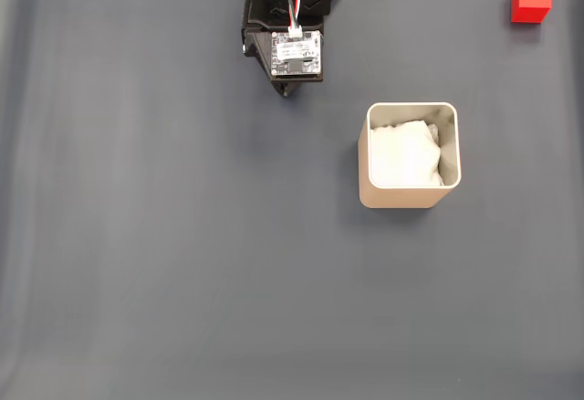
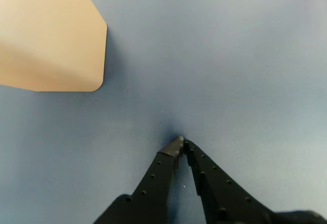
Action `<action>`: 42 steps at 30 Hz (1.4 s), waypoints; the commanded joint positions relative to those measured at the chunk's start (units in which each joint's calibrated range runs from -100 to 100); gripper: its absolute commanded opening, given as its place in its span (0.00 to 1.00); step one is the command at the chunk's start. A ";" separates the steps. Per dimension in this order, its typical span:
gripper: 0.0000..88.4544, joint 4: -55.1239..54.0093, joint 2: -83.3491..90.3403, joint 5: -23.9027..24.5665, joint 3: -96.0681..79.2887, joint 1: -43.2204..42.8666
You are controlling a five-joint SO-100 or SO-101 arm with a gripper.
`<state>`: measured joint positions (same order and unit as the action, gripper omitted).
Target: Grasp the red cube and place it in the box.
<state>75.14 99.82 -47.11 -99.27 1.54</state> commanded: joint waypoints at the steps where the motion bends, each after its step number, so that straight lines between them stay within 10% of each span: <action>1: 0.02 1.14 0.09 0.34 -0.55 -0.30; 30: 0.00 0.57 0.18 1.66 -0.55 -0.51; 42: 0.00 -17.33 0.09 4.79 -0.55 -0.23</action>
<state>62.63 99.47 -42.81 -99.27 0.94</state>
